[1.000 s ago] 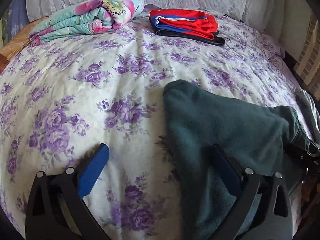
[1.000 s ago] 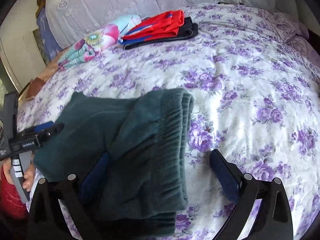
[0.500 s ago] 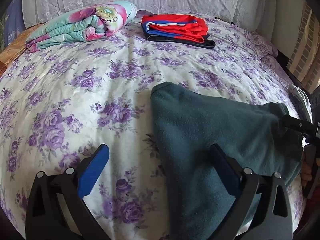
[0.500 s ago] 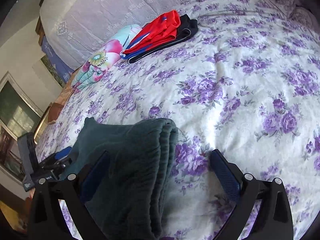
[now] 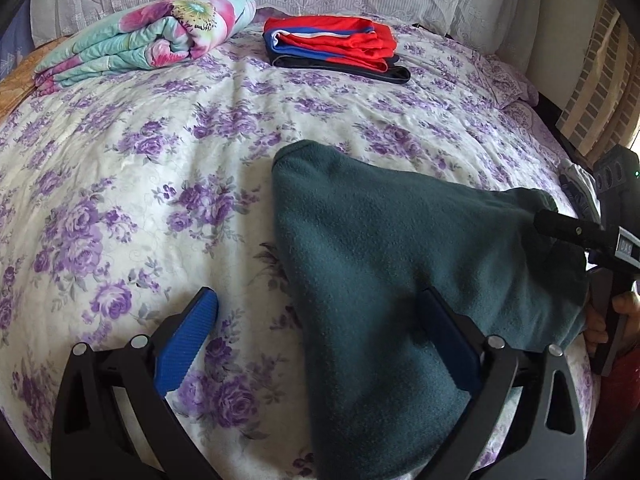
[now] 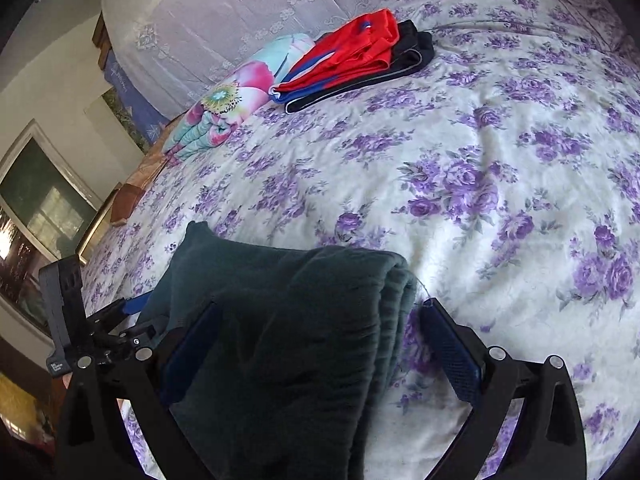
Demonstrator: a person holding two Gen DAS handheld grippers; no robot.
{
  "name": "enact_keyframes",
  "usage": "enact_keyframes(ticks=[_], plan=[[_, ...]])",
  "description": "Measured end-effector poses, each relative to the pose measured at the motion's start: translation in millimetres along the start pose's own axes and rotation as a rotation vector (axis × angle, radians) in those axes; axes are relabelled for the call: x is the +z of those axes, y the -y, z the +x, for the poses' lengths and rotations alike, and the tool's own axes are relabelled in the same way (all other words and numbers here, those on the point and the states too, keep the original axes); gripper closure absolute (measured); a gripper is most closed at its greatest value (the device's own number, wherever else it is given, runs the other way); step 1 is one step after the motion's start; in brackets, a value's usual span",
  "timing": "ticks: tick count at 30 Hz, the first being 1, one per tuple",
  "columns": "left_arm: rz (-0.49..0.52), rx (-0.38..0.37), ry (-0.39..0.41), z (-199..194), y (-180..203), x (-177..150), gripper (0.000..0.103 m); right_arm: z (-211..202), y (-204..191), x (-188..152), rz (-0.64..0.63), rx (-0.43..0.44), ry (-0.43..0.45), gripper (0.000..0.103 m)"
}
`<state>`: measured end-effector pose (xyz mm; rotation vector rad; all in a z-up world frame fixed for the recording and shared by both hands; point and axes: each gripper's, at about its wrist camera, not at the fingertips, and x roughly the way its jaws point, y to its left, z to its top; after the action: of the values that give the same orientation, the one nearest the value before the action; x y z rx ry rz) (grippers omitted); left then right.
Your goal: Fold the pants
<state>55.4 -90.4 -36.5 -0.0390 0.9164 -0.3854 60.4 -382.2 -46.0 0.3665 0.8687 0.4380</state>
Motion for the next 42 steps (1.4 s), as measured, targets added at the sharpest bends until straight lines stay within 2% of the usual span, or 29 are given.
enact_keyframes(ticks=[2,3,5,7,10,13,15,18,23,27,30,31,33,34,35,39,42], plan=[[0.006,-0.011,-0.003,0.0,0.7,-0.3,0.006,-2.1,1.7,-1.3,0.004,0.013,0.008,0.005],[0.013,-0.016,-0.004,-0.2,1.9,-1.0,0.006,-3.5,2.4,-2.4,0.007,0.013,0.013,0.011],[0.016,-0.027,-0.001,-1.3,2.2,-1.8,0.007,-7.0,4.3,-5.4,0.01,0.011,0.024,0.023],[0.009,-0.046,0.0,-2.3,0.6,-2.2,0.011,-10.2,9.1,-8.8,0.031,0.039,0.034,0.044],[0.002,-0.08,0.007,-4.6,-1.9,-3.6,0.023,-12.3,19.6,-11.0,0.084,0.078,0.047,0.059],[-0.001,-0.092,0.018,-6.5,-1.9,-4.7,0.036,-13.1,21.8,-11.7,0.101,0.095,0.058,0.066],[-0.007,-0.122,0.029,-9.2,-2.7,-6.1,0.054,-14.4,17.9,-12.6,0.084,0.096,0.068,0.068],[-0.015,-0.141,0.035,-12.0,-2.8,-8.8,0.06,-16.0,13.8,-13.9,0.067,0.095,0.078,0.068],[-0.044,-0.175,0.019,-9.8,-6.9,-8.1,0.059,-11.6,18.1,-14.1,0.09,0.093,0.06,0.068],[-0.096,-0.22,-0.005,-3.7,-15.9,-5.5,0.045,-11.4,18.1,-14.3,0.089,0.092,0.06,0.068],[-0.059,-0.193,-0.008,-3.9,-8.7,-6.8,0.047,-11.3,18.0,-14.2,0.089,0.092,0.06,0.068],[-0.047,-0.188,-0.008,-4.8,-6.2,-7.7,0.05,-11.4,17.9,-14.2,0.087,0.091,0.06,0.068],[-0.045,-0.21,-0.009,-7.0,-5.7,-10.0,0.063,-11.2,18.0,-13.6,0.084,0.086,0.06,0.067],[-0.055,-0.226,-0.009,-7.9,-7.9,-11.1,0.067,-11.2,18.3,-13.4,0.083,0.086,0.06,0.067],[-0.076,-0.274,-0.019,-7.7,-11.8,-12.4,0.076,-11.2,18.0,-13.8,0.085,0.088,0.06,0.067],[-0.136,-0.339,-0.019,-8.6,-21.9,-14.3,0.082,-11.7,17.6,-13.9,0.08,0.082,0.065,0.067],[-0.143,-0.33,0.014,-14.6,-23.0,-14.7,0.087,-14.3,15.5,-14.2,0.069,0.07,0.083,0.068]])
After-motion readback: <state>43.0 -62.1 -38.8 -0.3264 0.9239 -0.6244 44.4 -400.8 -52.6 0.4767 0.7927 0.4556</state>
